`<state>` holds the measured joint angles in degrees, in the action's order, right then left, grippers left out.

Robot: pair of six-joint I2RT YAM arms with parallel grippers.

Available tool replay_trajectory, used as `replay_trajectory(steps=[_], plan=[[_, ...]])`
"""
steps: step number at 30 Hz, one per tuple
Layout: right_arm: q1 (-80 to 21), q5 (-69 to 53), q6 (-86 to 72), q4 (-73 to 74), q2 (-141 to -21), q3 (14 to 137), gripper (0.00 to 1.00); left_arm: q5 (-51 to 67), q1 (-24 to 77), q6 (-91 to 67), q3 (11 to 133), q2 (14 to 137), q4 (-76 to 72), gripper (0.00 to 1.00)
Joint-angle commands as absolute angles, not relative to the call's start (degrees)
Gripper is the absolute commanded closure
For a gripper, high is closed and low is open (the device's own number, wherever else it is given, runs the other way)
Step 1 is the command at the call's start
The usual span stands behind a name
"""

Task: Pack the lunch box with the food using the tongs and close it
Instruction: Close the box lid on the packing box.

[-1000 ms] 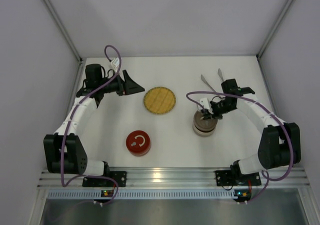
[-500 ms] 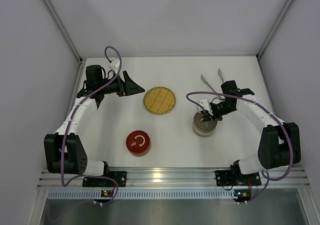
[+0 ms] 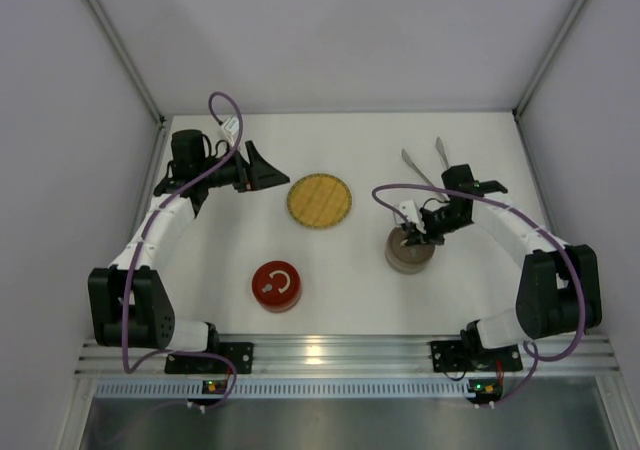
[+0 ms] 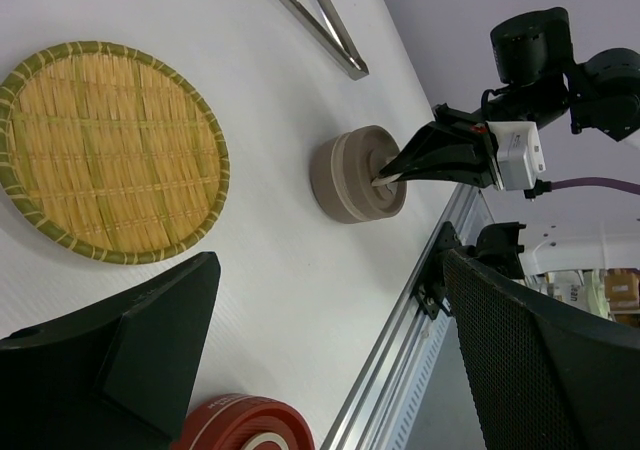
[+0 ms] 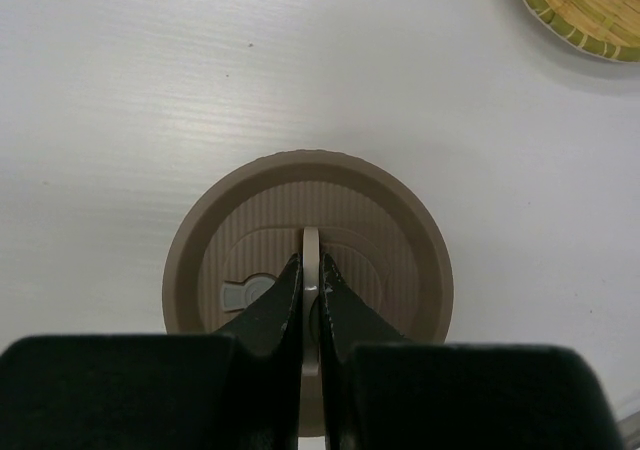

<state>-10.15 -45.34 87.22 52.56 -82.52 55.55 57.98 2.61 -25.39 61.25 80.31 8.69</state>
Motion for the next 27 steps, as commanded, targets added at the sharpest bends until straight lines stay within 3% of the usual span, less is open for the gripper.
replay_trajectory(steps=[1, 16, 27], plan=[[-8.96, -48.25, 85.26, 47.12, -80.42, 54.41, 1.00, 58.36, 2.37, -25.05, 60.73, 80.07, 5.36, 0.02], [-9.05, -46.32, 75.08, 39.57, -80.25, 50.29, 1.00, 58.36, 2.29, -24.96, 60.65, 80.25, 5.19, 0.02], [-9.05, -35.60, 31.05, 17.50, -74.27, 43.42, 1.00, 56.87, 2.37, -25.66, 59.50, 79.54, 4.75, 0.02]])
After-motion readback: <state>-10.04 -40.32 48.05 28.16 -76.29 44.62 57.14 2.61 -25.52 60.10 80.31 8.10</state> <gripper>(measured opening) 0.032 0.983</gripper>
